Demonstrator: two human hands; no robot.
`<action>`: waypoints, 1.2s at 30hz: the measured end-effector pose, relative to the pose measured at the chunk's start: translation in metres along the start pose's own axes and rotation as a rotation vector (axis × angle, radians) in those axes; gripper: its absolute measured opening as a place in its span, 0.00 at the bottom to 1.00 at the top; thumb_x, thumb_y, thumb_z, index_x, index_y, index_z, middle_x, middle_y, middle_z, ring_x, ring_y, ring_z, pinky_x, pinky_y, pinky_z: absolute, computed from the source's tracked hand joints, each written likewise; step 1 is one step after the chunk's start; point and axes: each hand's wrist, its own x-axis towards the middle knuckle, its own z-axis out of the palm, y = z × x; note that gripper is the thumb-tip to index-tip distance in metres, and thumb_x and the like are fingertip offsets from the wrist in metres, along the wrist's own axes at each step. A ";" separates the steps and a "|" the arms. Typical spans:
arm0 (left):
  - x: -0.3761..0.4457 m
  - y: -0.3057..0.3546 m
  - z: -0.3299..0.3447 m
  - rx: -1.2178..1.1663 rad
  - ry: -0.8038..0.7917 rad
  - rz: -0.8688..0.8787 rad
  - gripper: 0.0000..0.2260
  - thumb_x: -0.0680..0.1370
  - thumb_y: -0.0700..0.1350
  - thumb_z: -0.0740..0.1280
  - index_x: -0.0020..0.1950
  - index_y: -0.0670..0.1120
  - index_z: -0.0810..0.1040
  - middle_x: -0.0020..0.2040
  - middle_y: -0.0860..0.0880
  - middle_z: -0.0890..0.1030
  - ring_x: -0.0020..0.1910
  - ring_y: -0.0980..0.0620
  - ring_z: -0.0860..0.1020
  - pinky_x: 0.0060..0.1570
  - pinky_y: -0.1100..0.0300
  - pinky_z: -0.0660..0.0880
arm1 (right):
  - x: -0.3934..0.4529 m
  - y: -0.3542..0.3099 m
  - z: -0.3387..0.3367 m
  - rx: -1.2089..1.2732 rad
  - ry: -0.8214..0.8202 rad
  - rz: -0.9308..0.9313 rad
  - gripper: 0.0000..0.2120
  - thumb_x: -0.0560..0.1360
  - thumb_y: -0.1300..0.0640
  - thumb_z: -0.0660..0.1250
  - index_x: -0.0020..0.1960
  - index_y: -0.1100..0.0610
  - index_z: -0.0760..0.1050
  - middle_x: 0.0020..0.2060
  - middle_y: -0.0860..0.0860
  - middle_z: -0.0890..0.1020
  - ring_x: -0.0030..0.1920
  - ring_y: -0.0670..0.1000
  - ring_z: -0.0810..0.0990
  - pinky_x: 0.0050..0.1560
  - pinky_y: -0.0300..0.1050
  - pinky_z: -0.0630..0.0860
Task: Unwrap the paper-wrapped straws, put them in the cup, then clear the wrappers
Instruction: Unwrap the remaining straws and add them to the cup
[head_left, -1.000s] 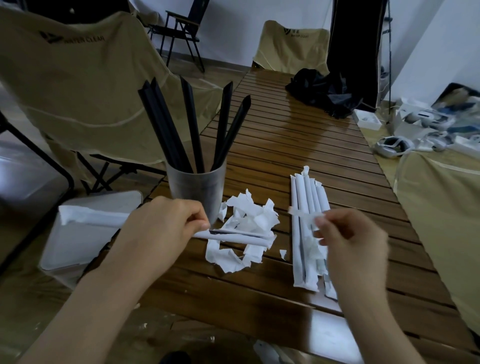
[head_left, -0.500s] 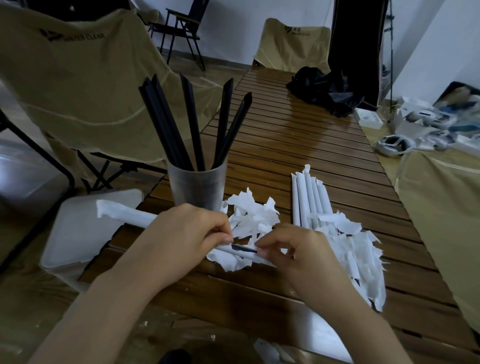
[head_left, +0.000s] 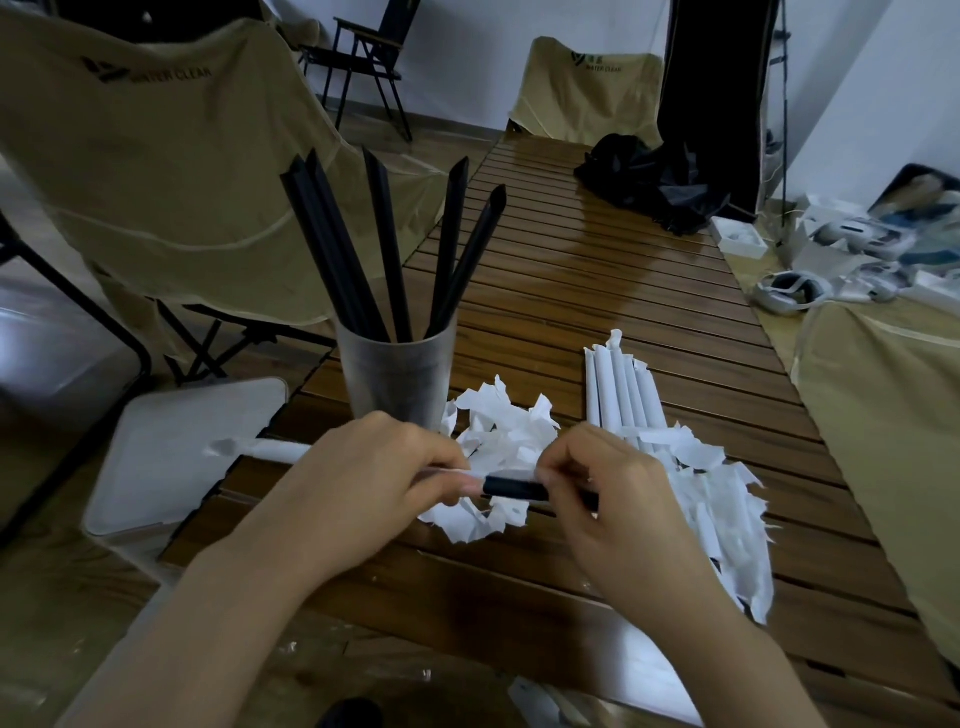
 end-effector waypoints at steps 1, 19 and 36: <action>0.001 0.000 0.000 0.002 0.007 0.003 0.15 0.75 0.63 0.59 0.51 0.59 0.82 0.36 0.59 0.79 0.38 0.64 0.76 0.36 0.71 0.68 | 0.000 0.000 0.000 0.002 -0.023 0.001 0.06 0.75 0.59 0.68 0.42 0.49 0.76 0.38 0.40 0.76 0.42 0.41 0.75 0.42 0.27 0.70; 0.000 0.003 -0.005 0.036 0.190 0.000 0.09 0.70 0.50 0.75 0.38 0.60 0.77 0.38 0.63 0.77 0.42 0.62 0.75 0.41 0.69 0.66 | 0.000 0.014 -0.016 0.277 0.293 0.517 0.10 0.75 0.58 0.67 0.36 0.51 0.80 0.28 0.47 0.79 0.28 0.46 0.74 0.28 0.39 0.68; -0.001 -0.004 -0.004 0.010 -0.040 -0.014 0.06 0.73 0.59 0.69 0.48 0.64 0.79 0.42 0.65 0.78 0.46 0.64 0.75 0.41 0.67 0.68 | 0.002 -0.001 -0.003 0.217 -0.091 0.239 0.11 0.77 0.53 0.65 0.57 0.43 0.78 0.44 0.38 0.80 0.43 0.37 0.77 0.41 0.27 0.71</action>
